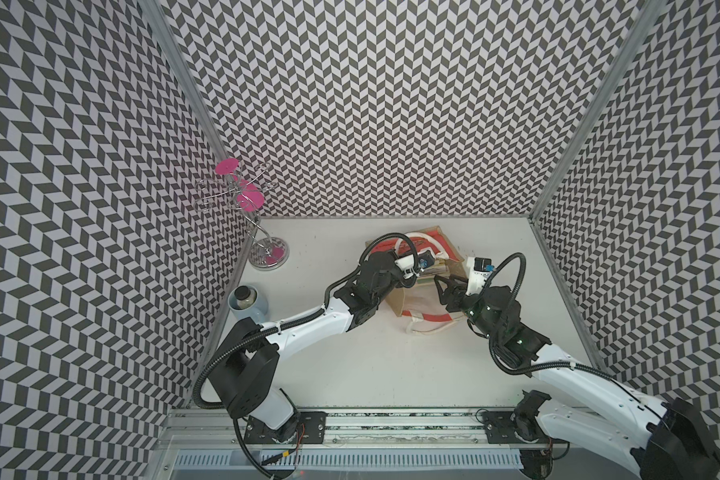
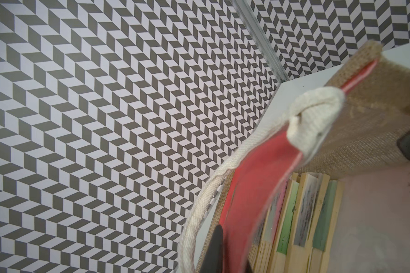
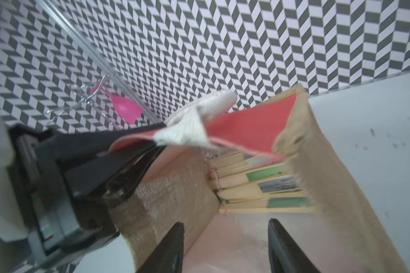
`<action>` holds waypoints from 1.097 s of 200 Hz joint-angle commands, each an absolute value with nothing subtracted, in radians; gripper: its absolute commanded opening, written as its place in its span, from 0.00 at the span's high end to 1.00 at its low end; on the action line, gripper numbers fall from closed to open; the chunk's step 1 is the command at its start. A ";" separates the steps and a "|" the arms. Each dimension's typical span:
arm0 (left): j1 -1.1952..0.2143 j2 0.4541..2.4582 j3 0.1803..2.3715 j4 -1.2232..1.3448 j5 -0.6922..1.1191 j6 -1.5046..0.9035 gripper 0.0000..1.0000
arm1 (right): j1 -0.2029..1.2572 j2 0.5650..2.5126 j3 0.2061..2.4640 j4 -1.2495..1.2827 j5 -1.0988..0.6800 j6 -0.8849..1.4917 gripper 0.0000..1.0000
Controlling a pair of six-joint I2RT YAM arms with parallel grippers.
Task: Take out the folding fans from the tote bags
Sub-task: Pick up the folding fan from the canvas bag.
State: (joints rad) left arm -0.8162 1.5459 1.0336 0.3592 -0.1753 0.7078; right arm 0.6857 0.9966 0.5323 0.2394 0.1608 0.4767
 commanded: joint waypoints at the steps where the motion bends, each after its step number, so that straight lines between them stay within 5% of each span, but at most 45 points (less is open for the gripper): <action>1: -0.836 1.532 1.018 0.380 -0.187 0.649 1.00 | 0.786 1.048 0.505 0.191 0.246 0.479 0.47; 70: -0.849 1.527 1.002 0.381 -0.171 0.613 1.00 | 0.846 1.339 0.562 0.227 0.322 0.540 0.52; 219: -0.892 1.523 0.950 0.432 -0.192 0.572 1.00 | 0.546 1.678 0.715 0.440 -0.064 0.812 0.43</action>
State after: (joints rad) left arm -0.8742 1.5253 0.9649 0.3763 -0.2127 0.5880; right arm 0.5869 1.6520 0.7345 0.3283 0.0376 0.7086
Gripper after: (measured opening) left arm 0.094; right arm 0.575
